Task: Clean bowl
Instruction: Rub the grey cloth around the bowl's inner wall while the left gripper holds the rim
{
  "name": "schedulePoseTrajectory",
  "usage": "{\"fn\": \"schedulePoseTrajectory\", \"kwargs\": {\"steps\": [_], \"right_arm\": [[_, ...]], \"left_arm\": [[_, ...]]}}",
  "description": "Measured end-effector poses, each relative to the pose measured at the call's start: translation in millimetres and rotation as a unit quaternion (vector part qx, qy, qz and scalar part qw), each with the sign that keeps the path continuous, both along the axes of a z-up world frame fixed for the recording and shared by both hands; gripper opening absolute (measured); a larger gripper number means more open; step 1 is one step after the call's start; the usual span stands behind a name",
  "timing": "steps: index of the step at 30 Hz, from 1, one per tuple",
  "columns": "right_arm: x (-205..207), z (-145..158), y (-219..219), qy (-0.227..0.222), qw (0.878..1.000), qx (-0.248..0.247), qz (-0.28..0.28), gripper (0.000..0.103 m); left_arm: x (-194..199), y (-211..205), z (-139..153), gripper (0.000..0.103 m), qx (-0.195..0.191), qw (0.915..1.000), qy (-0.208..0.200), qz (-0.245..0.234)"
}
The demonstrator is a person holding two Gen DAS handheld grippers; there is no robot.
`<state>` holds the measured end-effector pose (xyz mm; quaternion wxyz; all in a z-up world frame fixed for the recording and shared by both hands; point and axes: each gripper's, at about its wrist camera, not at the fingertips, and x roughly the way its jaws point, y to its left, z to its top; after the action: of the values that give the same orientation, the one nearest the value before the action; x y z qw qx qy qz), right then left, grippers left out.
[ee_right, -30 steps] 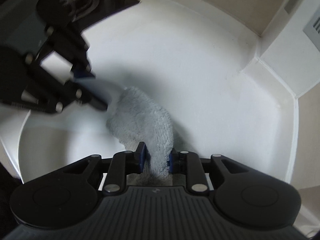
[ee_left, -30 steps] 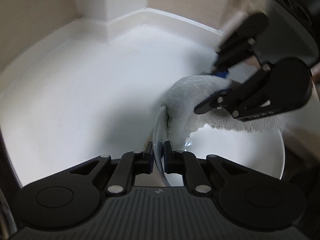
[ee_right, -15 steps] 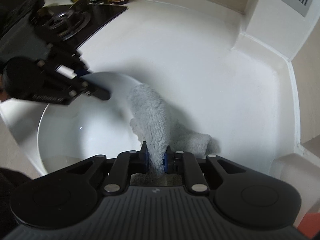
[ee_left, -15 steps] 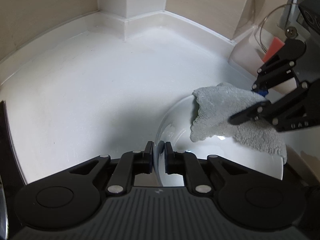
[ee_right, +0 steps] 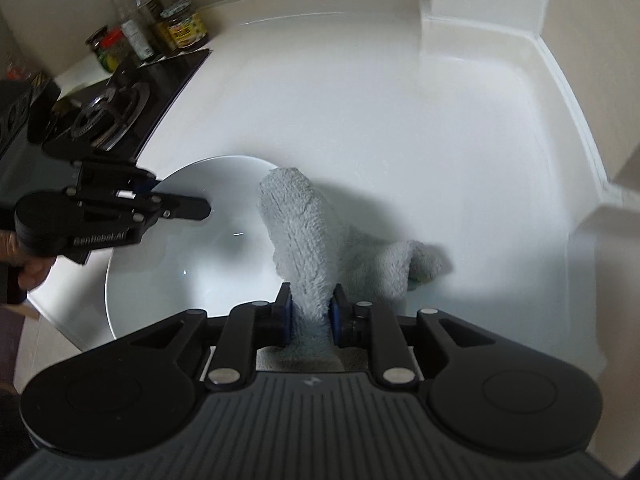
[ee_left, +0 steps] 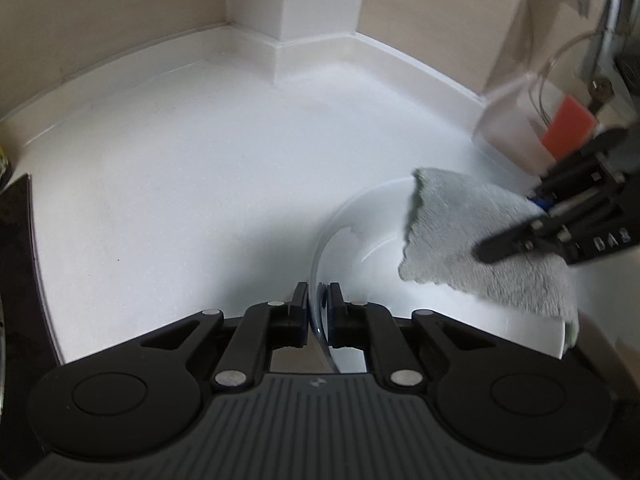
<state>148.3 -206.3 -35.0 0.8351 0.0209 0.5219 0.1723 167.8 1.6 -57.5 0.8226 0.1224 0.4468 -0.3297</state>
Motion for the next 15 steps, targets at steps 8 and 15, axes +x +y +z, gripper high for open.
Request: {"fn": "schedulePoseTrajectory", "kwargs": {"steps": [8,15], "right_arm": [[35,-1,27,-0.023,0.996,-0.048,0.07,0.017],[45,2,58,-0.059,0.987,-0.1,0.11,0.019]], "left_arm": [[3,-11,2,0.008,0.03,0.9983,-0.006,-0.049],[25,5,1,0.01,-0.001,0.9995,0.013,0.03]]}}
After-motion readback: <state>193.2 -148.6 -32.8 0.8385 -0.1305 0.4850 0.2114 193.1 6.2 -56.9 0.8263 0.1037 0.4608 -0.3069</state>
